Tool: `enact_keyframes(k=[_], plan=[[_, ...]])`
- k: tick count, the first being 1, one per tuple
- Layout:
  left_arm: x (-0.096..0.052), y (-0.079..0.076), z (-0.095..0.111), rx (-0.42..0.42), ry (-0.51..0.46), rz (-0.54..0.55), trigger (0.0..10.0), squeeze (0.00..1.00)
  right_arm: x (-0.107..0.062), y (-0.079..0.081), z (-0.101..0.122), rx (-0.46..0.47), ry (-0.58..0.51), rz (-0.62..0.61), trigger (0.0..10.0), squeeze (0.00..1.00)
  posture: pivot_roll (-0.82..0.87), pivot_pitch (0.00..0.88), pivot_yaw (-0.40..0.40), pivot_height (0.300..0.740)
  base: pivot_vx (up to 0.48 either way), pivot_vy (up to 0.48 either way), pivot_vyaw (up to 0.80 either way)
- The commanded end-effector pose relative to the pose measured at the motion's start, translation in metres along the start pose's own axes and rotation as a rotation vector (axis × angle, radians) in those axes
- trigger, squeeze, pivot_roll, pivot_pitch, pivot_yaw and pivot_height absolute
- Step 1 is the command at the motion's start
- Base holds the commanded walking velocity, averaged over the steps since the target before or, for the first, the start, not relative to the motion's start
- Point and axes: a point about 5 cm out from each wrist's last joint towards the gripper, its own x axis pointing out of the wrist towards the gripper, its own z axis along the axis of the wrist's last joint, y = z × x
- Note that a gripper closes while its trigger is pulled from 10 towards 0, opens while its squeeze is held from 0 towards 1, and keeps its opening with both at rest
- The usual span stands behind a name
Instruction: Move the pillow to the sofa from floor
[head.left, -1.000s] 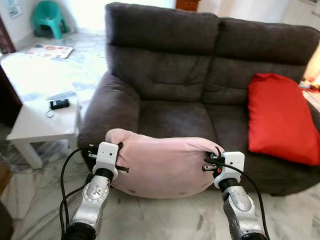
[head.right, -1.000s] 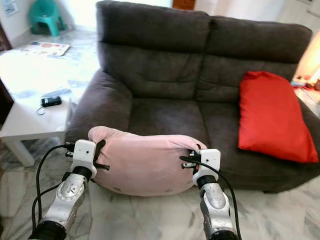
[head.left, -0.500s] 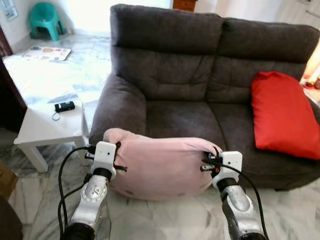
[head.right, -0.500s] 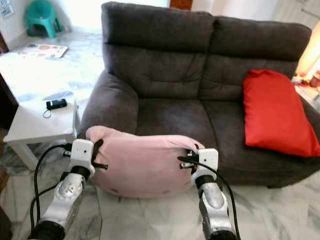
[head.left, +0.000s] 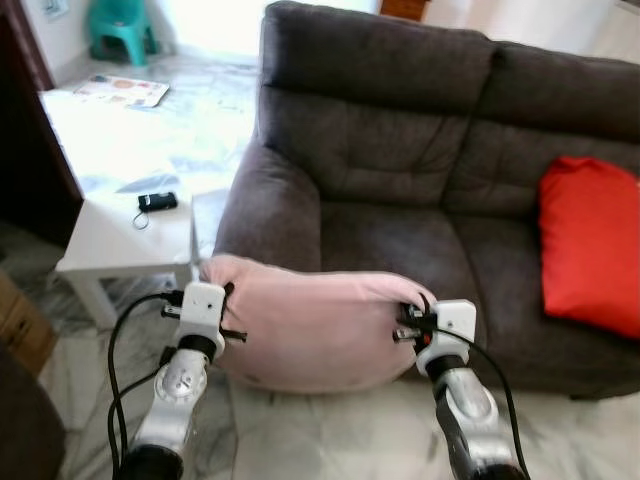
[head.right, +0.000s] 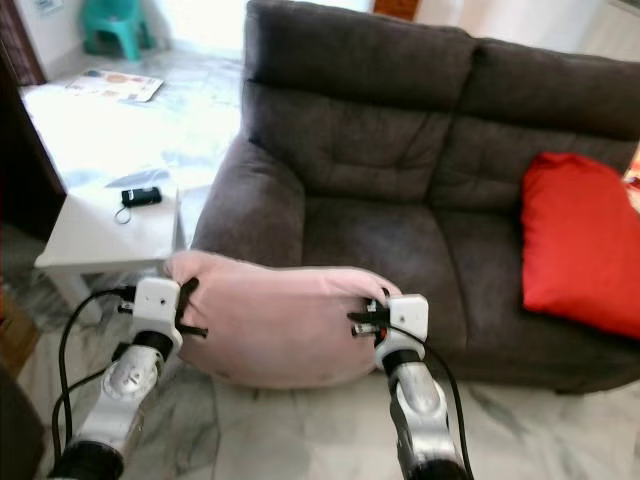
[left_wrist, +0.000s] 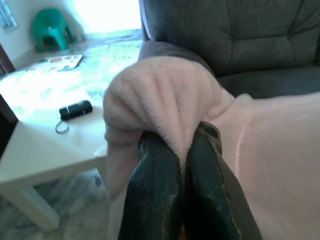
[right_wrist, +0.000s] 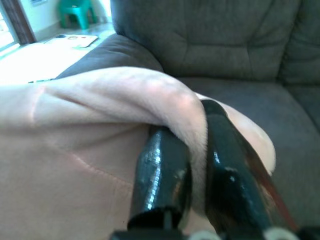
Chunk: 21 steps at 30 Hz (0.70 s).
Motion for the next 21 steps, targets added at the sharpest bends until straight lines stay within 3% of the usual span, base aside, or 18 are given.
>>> enact_keyframes(k=[1,13,21], plan=[[0.000,0.013,0.004,-0.011,-0.025,0.067,10.0,0.00,-0.003,-0.032,0.011,0.016,-0.057,-0.143,10.0,0.00,0.08,0.000,-0.092,0.740,0.000,0.000,0.00],[0.006,0.014,0.013,0.011,-0.044,0.055,10.0,0.00,-0.001,-0.029,0.015,0.026,-0.077,-0.140,10.0,0.00,0.09,0.000,-0.086,0.740,0.000,0.000,0.00],[0.006,0.014,0.016,0.013,-0.054,0.053,10.0,0.00,0.001,-0.028,0.020,0.029,-0.097,-0.134,10.0,0.00,0.09,0.000,-0.085,0.740,0.271,0.000,0.00]])
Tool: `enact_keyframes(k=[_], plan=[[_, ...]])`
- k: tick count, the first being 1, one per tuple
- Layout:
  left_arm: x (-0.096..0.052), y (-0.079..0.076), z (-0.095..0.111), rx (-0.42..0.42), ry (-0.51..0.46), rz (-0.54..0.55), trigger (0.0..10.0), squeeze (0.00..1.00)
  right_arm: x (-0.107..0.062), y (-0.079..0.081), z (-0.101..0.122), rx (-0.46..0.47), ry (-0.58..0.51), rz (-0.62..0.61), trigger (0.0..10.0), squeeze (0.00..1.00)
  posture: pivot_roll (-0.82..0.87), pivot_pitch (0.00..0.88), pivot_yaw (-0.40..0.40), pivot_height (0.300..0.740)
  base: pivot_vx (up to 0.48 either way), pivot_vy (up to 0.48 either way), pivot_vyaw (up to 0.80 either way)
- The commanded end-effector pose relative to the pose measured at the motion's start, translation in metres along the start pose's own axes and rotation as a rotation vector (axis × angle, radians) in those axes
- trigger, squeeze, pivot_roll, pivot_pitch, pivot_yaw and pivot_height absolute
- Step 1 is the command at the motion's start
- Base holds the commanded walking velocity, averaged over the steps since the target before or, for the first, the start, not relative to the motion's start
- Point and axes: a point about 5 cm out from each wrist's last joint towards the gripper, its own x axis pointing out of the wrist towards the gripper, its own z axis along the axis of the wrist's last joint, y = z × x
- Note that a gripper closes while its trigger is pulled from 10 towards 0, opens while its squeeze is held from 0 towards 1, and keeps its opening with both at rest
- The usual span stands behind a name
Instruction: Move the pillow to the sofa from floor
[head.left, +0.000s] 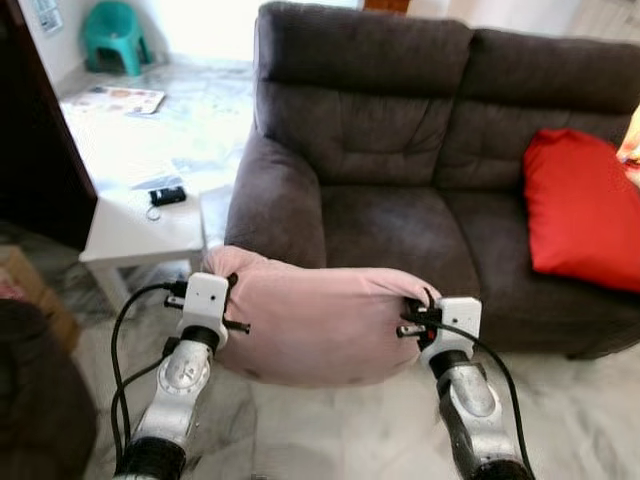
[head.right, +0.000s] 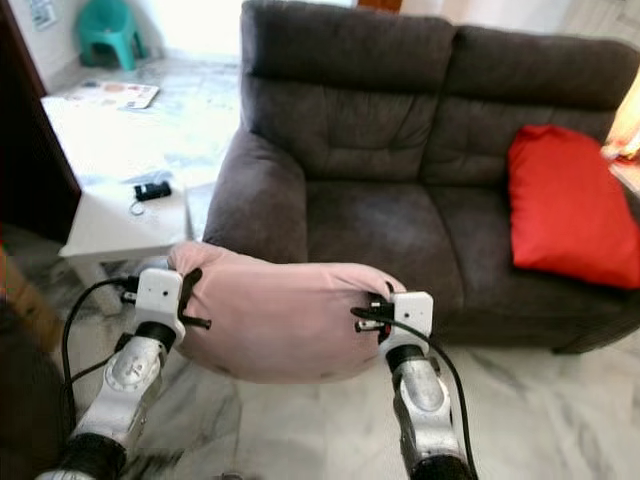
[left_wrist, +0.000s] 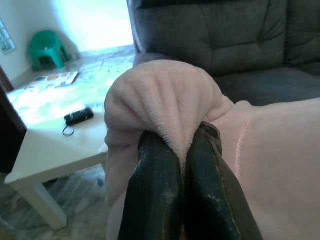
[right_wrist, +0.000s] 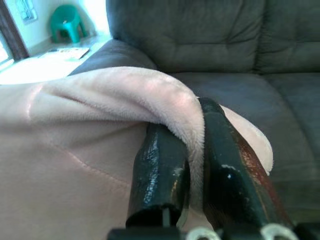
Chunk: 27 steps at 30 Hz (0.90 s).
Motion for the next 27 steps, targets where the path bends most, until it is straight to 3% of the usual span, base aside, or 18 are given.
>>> enact_keyframes(k=[1,15,21,27], plan=[[0.005,0.016,0.013,0.007,-0.050,0.068,10.0,0.00,0.004,-0.025,0.022,0.022,-0.098,-0.118,10.0,0.00,0.10,0.000,-0.086,0.740,0.315,0.000,0.00],[0.006,0.017,0.015,0.008,-0.056,0.075,10.0,0.00,0.006,-0.020,0.027,-0.003,-0.117,-0.070,10.0,0.00,0.10,0.000,-0.085,0.740,0.321,0.000,0.00],[0.007,0.018,0.020,0.007,-0.074,0.084,10.0,0.00,0.009,-0.015,0.032,-0.008,-0.135,-0.039,10.0,0.00,0.10,0.000,-0.092,0.740,0.323,0.000,0.76],[0.010,0.019,0.027,0.005,-0.099,0.091,10.0,0.00,0.012,-0.014,0.039,0.000,-0.158,-0.034,10.0,0.00,0.11,0.000,-0.097,0.740,0.322,0.000,0.00]])
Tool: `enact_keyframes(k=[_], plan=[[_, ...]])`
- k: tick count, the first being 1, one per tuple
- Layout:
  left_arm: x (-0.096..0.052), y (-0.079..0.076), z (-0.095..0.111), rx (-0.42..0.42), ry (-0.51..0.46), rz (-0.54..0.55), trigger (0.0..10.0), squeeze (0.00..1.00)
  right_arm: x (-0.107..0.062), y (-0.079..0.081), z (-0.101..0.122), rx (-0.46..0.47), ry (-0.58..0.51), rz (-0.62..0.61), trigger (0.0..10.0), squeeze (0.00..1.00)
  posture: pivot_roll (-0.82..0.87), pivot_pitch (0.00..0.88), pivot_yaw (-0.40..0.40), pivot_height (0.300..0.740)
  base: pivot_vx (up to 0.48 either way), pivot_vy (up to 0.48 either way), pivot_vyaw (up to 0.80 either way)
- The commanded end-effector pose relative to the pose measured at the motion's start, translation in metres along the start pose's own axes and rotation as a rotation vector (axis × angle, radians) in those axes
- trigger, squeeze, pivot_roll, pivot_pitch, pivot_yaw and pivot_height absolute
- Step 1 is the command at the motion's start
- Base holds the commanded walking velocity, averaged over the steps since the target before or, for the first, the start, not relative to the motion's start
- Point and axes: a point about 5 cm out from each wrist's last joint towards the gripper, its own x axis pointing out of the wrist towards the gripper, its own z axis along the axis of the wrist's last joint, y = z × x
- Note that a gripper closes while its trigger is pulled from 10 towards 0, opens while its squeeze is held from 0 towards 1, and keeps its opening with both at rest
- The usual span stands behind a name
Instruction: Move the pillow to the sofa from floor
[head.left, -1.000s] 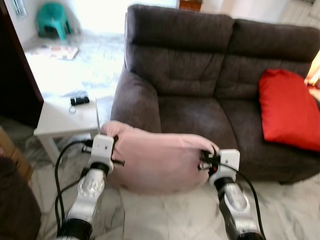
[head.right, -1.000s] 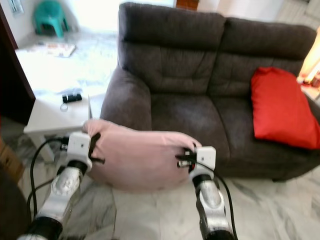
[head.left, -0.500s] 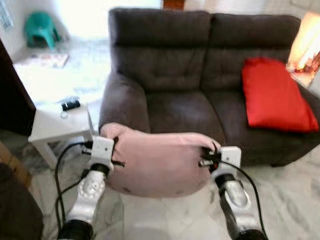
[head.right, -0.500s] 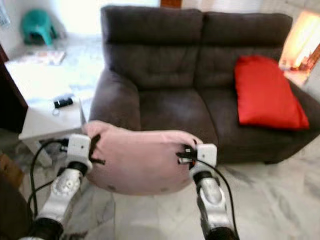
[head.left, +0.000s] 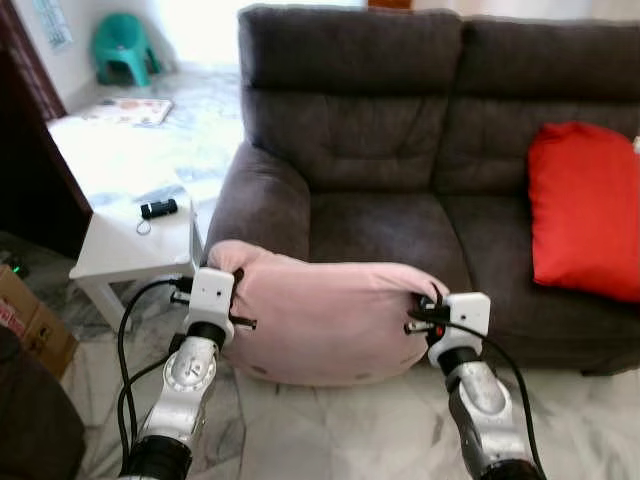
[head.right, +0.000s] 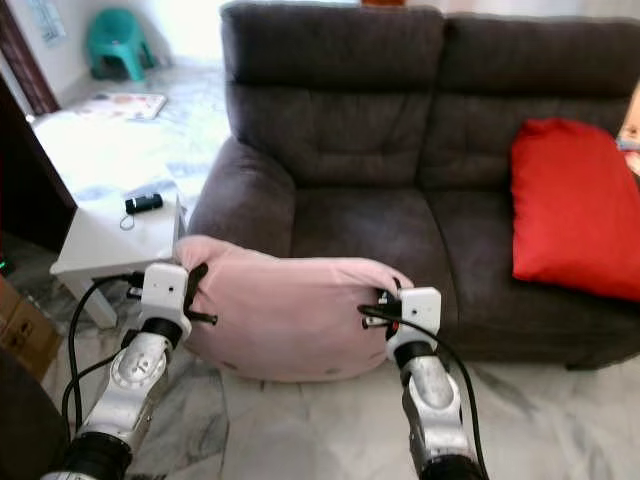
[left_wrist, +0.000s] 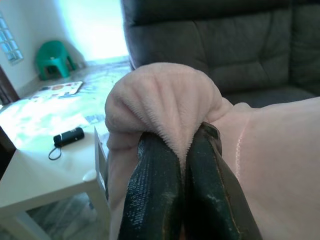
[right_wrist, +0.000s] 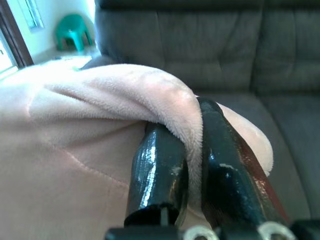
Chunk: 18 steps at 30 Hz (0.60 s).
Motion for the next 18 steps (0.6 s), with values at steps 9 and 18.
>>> enact_keyframes(k=[9,18], plan=[[0.015,0.035,0.045,0.027,-0.164,0.126,10.0,0.00,0.018,0.002,0.051,0.028,-0.203,0.002,10.0,0.00,0.11,0.000,-0.103,0.740,0.322,0.000,0.00],[0.028,0.039,0.080,0.032,-0.258,0.117,10.0,0.00,0.021,0.007,0.066,0.039,-0.247,0.017,10.0,0.00,0.11,0.000,-0.102,0.740,0.323,0.000,0.00]])
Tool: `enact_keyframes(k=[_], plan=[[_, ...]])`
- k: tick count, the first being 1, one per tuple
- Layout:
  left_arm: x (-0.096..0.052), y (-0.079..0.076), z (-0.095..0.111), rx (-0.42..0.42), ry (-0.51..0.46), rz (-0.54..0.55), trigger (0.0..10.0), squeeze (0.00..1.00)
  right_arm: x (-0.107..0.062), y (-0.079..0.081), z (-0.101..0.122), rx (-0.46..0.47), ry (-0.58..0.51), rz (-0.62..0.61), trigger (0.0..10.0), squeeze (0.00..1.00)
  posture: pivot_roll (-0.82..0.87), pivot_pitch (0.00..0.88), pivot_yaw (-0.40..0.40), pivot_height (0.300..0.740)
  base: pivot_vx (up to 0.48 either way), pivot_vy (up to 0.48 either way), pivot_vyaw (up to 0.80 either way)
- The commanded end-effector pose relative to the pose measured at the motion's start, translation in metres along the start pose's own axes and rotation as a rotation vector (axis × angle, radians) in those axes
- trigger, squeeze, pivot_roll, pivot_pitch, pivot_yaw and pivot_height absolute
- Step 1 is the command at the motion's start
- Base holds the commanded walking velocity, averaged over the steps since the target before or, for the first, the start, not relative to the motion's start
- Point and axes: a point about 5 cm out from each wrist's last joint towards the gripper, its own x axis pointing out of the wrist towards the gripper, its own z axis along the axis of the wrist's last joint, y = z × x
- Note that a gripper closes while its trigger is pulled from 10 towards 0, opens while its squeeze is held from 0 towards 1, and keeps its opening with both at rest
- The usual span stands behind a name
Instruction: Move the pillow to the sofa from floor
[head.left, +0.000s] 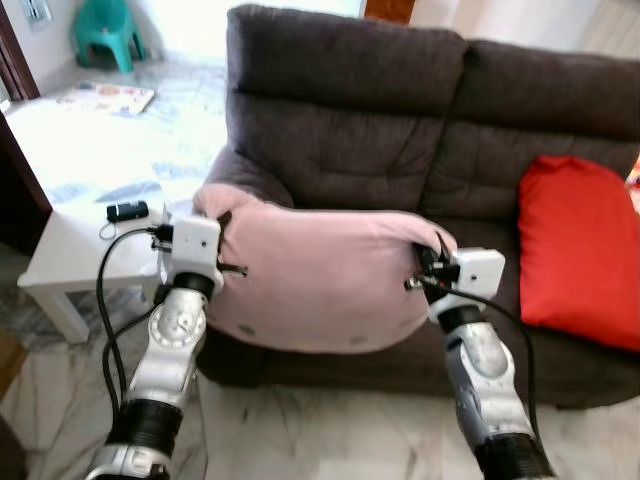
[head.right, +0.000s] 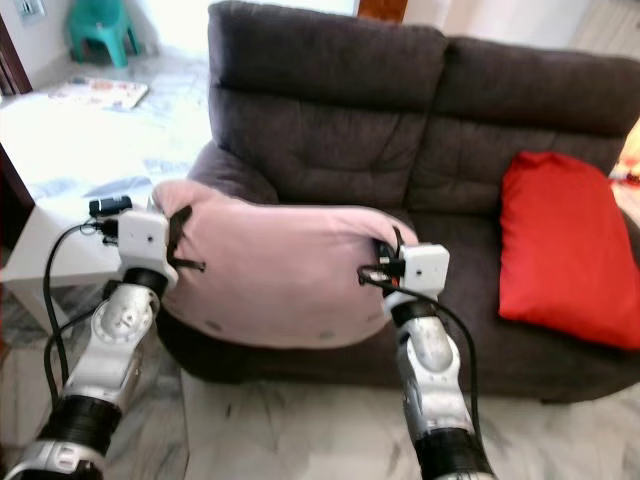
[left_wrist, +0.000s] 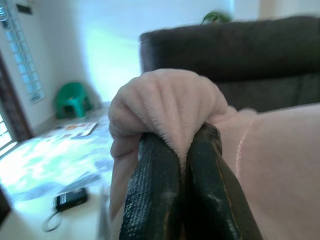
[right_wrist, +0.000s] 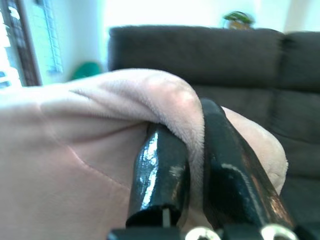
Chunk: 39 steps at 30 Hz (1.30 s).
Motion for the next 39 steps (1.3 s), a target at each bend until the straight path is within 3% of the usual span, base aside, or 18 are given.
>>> enact_keyframes(k=[1,39], plan=[[0.0075,0.0017,0.0205,-0.024,-0.083,0.022,10.0,0.00,-0.0037,-0.0193,0.0084,-0.002,-0.033,-0.072,10.0,0.00,0.11,0.000,-0.102,0.740,0.326,0.000,0.00],[0.0120,-0.0052,0.0284,-0.047,-0.077,-0.017,10.0,0.00,-0.0043,-0.0157,0.0144,0.008,-0.017,-0.069,10.0,0.00,0.11,0.000,-0.106,0.740,0.321,0.000,0.00]])
